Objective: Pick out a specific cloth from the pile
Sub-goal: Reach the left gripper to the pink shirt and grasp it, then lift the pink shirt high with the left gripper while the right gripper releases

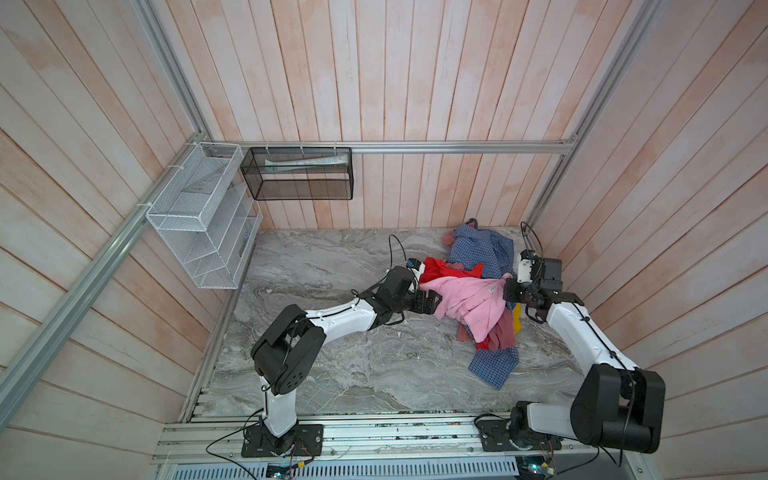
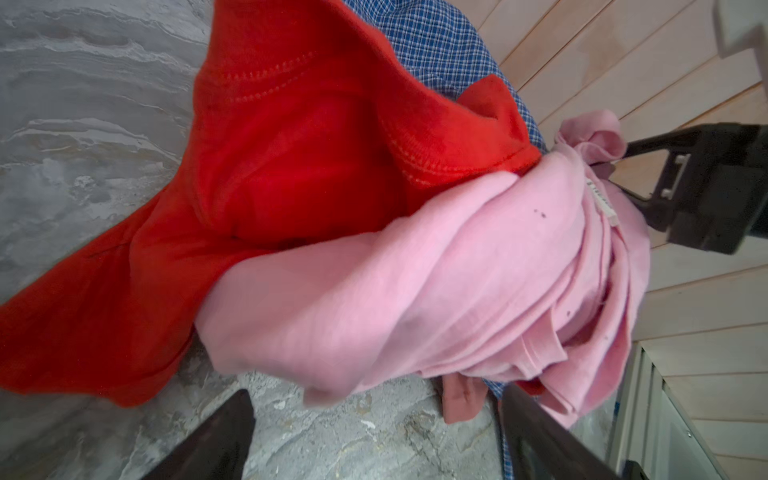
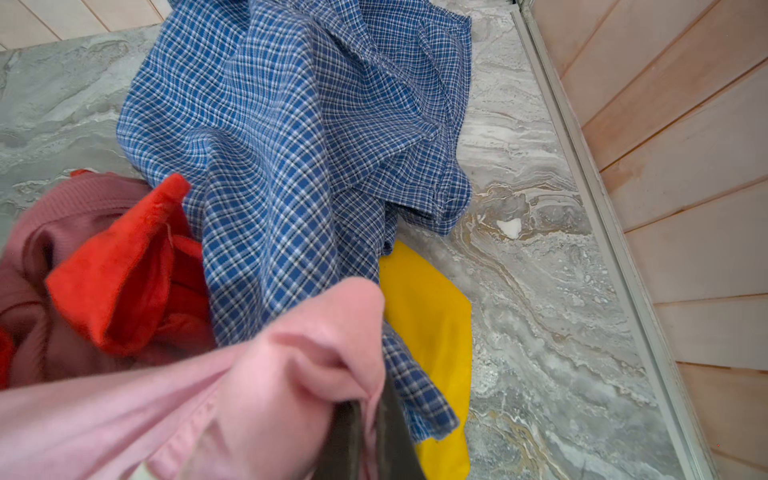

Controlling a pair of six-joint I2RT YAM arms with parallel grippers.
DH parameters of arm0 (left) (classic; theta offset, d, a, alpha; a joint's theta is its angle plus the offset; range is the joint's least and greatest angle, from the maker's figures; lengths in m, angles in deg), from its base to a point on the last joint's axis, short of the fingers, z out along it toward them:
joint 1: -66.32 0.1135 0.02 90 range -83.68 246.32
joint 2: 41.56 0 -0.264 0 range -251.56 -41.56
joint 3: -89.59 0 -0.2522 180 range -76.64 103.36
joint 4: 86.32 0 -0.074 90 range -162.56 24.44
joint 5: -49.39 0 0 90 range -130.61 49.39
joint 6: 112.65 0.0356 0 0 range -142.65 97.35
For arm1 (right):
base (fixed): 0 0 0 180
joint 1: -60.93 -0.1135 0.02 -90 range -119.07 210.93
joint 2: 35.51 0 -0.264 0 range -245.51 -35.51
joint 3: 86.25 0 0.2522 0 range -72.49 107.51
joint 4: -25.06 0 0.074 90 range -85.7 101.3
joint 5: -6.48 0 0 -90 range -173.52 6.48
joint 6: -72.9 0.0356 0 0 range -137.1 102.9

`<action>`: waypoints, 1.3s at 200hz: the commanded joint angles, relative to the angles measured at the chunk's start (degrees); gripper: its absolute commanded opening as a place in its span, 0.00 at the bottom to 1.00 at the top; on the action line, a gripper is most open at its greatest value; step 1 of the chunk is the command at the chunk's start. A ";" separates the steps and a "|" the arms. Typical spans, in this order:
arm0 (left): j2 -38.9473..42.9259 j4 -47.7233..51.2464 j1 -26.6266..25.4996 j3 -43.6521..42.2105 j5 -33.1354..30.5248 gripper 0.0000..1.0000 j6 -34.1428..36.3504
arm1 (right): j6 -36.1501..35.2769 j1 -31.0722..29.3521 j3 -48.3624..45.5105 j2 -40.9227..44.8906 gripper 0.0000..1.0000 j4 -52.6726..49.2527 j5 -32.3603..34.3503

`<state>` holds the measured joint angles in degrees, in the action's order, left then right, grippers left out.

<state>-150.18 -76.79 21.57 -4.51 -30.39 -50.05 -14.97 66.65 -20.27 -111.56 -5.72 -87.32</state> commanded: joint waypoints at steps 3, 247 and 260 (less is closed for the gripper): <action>-2.78 2.84 0.38 4.68 -2.75 0.94 -0.65 | 0.79 0.49 -0.64 0.64 0.00 1.36 -0.94; 1.80 12.68 -0.06 29.17 -6.37 0.00 10.13 | 5.67 0.17 -6.26 5.03 0.82 9.97 -10.18; 1.01 14.68 -0.24 32.36 -6.10 0.00 10.86 | 5.89 0.17 -6.15 4.89 0.83 10.17 -9.92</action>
<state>-150.50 -62.86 21.35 21.15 -35.99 -41.85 -10.38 66.71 -25.97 -106.19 2.98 -96.54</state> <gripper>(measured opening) 0.058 0.821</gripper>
